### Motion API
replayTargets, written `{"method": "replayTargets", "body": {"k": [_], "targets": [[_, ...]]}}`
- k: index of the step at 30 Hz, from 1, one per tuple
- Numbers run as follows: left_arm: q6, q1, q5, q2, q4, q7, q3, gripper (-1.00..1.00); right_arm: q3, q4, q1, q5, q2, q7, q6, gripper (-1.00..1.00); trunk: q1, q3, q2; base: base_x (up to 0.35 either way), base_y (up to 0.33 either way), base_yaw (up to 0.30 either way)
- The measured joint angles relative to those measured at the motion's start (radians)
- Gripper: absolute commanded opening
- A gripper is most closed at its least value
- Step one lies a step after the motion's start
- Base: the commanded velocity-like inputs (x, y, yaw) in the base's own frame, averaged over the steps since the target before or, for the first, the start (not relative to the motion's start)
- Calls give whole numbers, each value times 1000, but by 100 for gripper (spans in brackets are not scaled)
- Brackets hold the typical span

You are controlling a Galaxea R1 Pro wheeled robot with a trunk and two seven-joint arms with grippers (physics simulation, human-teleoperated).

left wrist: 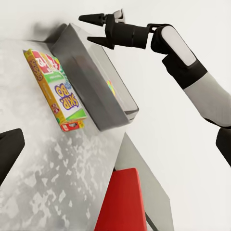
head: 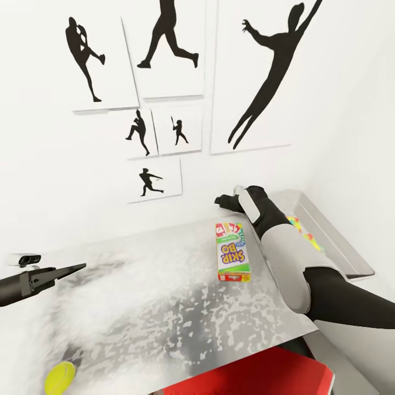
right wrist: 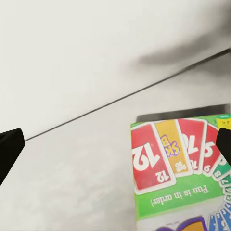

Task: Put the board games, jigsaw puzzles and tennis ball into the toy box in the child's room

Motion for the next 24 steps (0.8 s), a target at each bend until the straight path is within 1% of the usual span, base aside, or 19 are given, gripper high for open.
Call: {"method": "replayTargets", "body": {"k": [24], "targets": [[0, 0, 4, 0, 0, 0, 0, 100, 1, -3, -3, 4, 0, 0, -1, 100, 0, -39, 0, 0, 0, 0]]}}
